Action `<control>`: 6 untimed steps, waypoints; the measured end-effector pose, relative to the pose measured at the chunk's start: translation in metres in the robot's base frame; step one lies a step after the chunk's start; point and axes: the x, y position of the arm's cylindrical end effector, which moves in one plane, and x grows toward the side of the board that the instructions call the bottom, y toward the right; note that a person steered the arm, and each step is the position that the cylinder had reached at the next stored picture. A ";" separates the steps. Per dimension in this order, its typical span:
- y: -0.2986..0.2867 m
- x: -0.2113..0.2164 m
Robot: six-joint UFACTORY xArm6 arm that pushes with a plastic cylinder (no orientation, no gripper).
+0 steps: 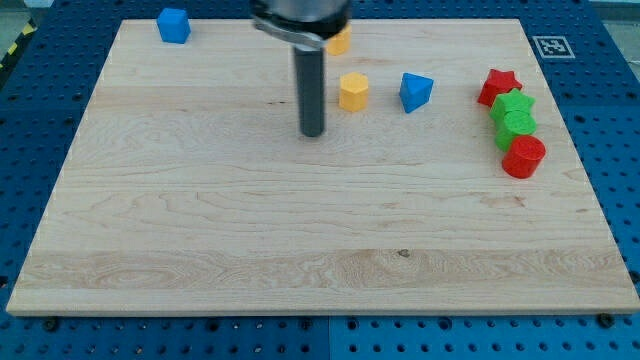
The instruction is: Push the blue triangle slightly up
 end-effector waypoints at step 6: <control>0.103 -0.081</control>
